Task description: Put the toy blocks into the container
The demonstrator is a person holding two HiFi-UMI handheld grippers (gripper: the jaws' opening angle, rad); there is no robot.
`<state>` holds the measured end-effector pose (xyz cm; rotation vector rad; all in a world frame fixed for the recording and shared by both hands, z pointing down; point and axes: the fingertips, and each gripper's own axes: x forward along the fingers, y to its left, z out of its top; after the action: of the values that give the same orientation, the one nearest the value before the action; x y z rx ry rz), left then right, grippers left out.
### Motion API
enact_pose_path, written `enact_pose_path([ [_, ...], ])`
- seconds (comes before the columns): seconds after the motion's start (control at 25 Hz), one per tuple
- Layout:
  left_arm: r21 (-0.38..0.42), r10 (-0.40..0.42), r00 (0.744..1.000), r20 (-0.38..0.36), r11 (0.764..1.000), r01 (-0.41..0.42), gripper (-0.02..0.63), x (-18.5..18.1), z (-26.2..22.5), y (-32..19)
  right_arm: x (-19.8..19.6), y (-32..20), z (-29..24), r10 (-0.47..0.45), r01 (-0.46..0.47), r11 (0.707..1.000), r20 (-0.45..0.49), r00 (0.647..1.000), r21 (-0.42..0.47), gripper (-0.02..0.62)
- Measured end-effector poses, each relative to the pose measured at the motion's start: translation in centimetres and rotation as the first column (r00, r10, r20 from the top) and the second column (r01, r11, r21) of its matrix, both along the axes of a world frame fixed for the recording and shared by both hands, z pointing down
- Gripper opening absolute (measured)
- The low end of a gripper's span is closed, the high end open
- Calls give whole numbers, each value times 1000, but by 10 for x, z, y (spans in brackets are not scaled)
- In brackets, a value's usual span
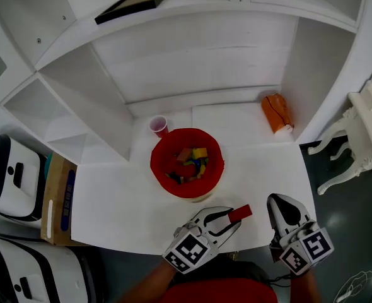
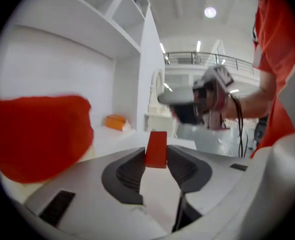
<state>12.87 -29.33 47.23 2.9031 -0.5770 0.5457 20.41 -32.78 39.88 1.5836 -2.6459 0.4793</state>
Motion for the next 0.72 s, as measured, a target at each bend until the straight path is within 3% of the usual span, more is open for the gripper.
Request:
enact_pose_path([
  [0.04,15,-65,994,-91,998,67,181,-7,-33,-4,0,-2,-1,0,0,1000,9,1000,2,12],
  [0.12,28,-203,950,-239,976,215,181,-31,-95,-19,-3,-6,-3,-8,8,1000,27,1000,7,12],
  [0.2,89,-293,909,-297,939,332,181,-61,-137,-43,-10,-8,-5,-22,21,1000,40,999,13,14],
  [0.32,139,-391,878,-275,888,439,181,-97,-158,-83,-26,-9,-10,-50,49,998,50,997,30,12],
  [0.44,121,-465,865,-188,863,491,181,-117,-142,-114,-42,-8,-16,-79,76,996,54,995,45,12],
  [0.56,106,-496,861,-113,856,507,183,-124,-122,-130,-55,-5,-22,-105,102,993,47,993,60,14],
  [0.72,125,-471,872,-135,865,486,181,-120,-124,-125,-69,-3,-30,-126,123,989,37,991,82,14],
])
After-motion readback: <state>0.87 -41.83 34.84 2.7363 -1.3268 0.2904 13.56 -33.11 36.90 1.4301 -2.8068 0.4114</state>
